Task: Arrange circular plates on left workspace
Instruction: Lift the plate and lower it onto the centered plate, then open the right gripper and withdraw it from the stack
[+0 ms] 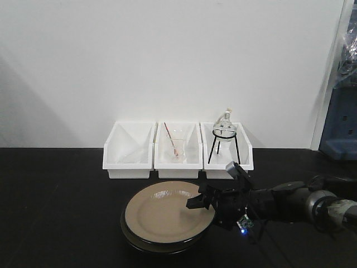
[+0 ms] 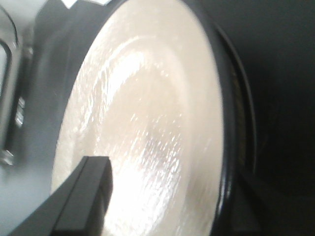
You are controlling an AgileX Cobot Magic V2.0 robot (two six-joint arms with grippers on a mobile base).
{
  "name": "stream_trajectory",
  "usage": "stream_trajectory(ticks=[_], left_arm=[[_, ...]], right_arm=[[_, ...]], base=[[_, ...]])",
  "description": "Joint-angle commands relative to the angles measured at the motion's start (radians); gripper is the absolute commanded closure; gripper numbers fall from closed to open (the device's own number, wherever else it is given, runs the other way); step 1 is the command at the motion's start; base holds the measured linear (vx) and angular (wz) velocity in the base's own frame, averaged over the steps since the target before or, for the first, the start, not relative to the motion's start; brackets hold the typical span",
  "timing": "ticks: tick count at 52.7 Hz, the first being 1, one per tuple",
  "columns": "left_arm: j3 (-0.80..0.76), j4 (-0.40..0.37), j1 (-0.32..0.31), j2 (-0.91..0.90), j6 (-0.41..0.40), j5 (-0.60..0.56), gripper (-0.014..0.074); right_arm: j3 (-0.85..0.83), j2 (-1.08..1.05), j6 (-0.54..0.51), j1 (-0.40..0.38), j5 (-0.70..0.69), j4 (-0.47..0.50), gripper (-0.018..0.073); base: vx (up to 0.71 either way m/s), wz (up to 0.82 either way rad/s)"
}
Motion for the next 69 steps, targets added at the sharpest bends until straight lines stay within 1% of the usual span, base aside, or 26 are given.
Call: stream_trajectory(ticks=[1,7,20,26,29,32,38,39,41,45,50,55,60,62,66,69], left_arm=[[-0.025,-0.004,-0.010,0.008,-0.002,-0.046,0.0596],[-0.025,-0.004,-0.025,0.006,-0.002,-0.043,0.0596],[-0.025,-0.004,-0.025,0.006,-0.002,-0.042,0.0596],[-0.025,-0.004,-0.025,0.006,-0.002,-0.041,0.0596],[-0.025,-0.004,-0.024,0.006,-0.002,-0.037,0.0596],[-0.025,-0.004,-0.024,0.006,-0.002,-0.037,0.0596],[-0.025,-0.004,-0.024,0.006,-0.002,-0.037,0.0596],[-0.025,-0.004,-0.024,0.006,-0.002,-0.037,0.0596],[-0.025,-0.004,-0.024,0.006,-0.002,-0.035,0.0596],[-0.025,-0.004,-0.024,0.006,-0.002,-0.023,0.0596],[-0.025,-0.007,-0.024,0.006,-0.004,-0.008,0.0596],[-0.025,-0.031,-0.024,0.006,-0.004,-0.008,0.0596],[-0.025,-0.036,-0.024,0.006,-0.004,-0.005,0.0596],[-0.025,-0.036,-0.024,0.006,-0.004,0.000,0.0596],[-0.025,-0.036,-0.024,0.006,-0.003,0.010,0.0596],[-0.025,-0.031,-0.024,0.006,-0.003,0.015,0.0596]], right_arm=[[-0.035,-0.075,-0.089,-0.032,-0.021,-0.039,0.0069],[-0.059,-0.084,-0.096,-0.075,-0.014,-0.086,0.0069],[-0.077,-0.134,-0.070,-0.185,0.003,-0.203,0.0097],[-0.077,-0.167,-0.050,-0.227,0.029,-0.294,0.0137],[-0.077,-0.194,-0.008,-0.253,0.040,-0.368,0.0184],[-0.074,-0.224,0.046,-0.273,0.043,-0.449,0.0280],[-0.074,-0.298,0.166,-0.292,0.050,-0.650,0.0556],[-0.067,-0.334,0.207,-0.291,0.045,-0.735,0.0573],[-0.051,-0.365,0.218,-0.290,0.035,-0.765,0.0571],[0.032,-0.455,0.216,-0.287,-0.022,-0.781,0.0563],[0.206,-0.602,0.189,-0.284,-0.159,-0.764,0.0563],[0.435,-0.793,0.083,-0.260,-0.335,-0.742,0.0563],[0.641,-0.993,-0.044,-0.219,-0.501,-0.691,0.0563],[0.713,-1.074,-0.077,-0.205,-0.564,-0.664,0.0563],[0.851,-1.250,-0.114,-0.189,-0.691,-0.601,0.0563],[0.935,-1.367,-0.121,-0.183,-0.768,-0.570,0.0563]], base=[[0.00,0.00],[0.00,0.00],[0.00,0.00],[0.00,0.00],[0.00,0.00],[0.00,0.00],[0.00,0.00],[0.00,0.00],[0.00,0.00],[0.00,0.00],[0.00,0.00],[0.00,0.00],[0.00,0.00],[0.00,0.00],[0.00,0.00],[0.00,0.00]])
